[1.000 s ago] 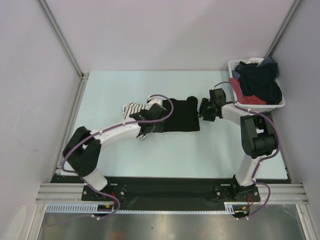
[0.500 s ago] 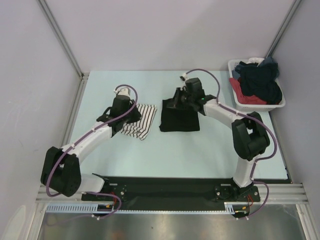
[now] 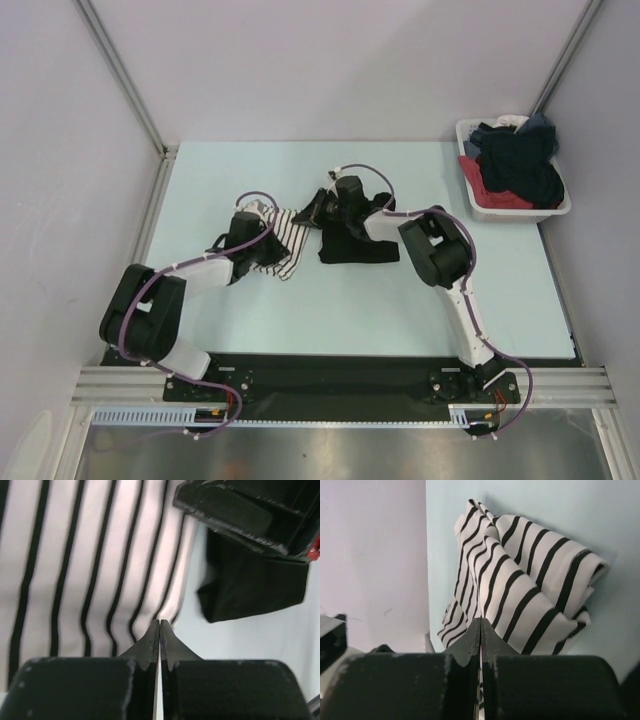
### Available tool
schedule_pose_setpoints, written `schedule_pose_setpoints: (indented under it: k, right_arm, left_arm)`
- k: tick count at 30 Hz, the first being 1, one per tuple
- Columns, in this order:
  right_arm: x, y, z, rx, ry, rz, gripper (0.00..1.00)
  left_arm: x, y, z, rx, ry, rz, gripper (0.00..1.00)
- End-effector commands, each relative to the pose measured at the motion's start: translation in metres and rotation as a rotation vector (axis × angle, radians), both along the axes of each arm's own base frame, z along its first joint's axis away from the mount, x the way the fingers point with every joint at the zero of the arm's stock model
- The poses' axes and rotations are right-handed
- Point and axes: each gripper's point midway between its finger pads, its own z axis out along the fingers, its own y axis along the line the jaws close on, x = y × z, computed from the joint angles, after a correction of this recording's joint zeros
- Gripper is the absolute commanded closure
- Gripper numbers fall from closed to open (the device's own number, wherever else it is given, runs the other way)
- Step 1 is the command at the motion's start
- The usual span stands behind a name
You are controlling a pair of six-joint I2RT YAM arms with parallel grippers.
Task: Fold and stack the tank tops
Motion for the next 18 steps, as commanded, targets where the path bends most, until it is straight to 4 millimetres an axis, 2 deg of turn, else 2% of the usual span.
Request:
schedule_pose_setpoints:
  k: [1,2,4,5,7,8,10,11,13,14,18]
  right_arm:
    - [0.010,0.031,0.033,0.176,-0.040,0.033,1.00]
    - [0.009,0.034,0.026,0.162,-0.024,0.037,1.00]
    - [0.009,0.042,0.024,0.152,-0.034,0.048,1.00]
    - [0.009,0.041,0.013,0.129,-0.011,0.040,1.00]
    - [0.015,0.037,0.004,0.109,0.010,0.006,1.00]
    - [0.016,0.036,-0.003,0.105,0.031,-0.004,1.00]
    - [0.022,0.028,-0.013,0.084,0.066,-0.039,1.00]
    - [0.023,0.025,-0.019,0.068,0.094,-0.058,1.00]
    - [0.028,0.019,-0.027,0.048,0.117,-0.098,1.00]
    - [0.029,0.018,-0.030,0.034,0.129,-0.107,1.00]
    - [0.033,0.015,-0.035,0.029,0.141,-0.127,1.00]
  left_arm:
    - [0.009,0.009,-0.003,-0.065,-0.019,0.055,0.99]
    - [0.007,0.012,-0.009,-0.054,-0.003,0.061,1.00]
    - [0.004,0.017,-0.019,-0.049,0.029,0.074,1.00]
    - [-0.001,0.019,-0.026,-0.054,0.050,0.079,1.00]
    - [-0.006,0.021,-0.035,-0.071,0.070,0.088,1.00]
    - [-0.016,0.022,-0.044,-0.080,0.100,0.096,1.00]
    - [-0.019,0.024,-0.043,-0.104,0.064,0.119,1.00]
    - [-0.035,0.028,-0.056,-0.114,0.096,0.142,1.00]
    - [-0.038,0.028,-0.055,-0.133,0.068,0.148,1.00]
    - [-0.046,0.034,-0.064,-0.117,0.084,0.166,1.00]
    - [-0.053,0.038,-0.067,-0.113,0.070,0.171,1.00]
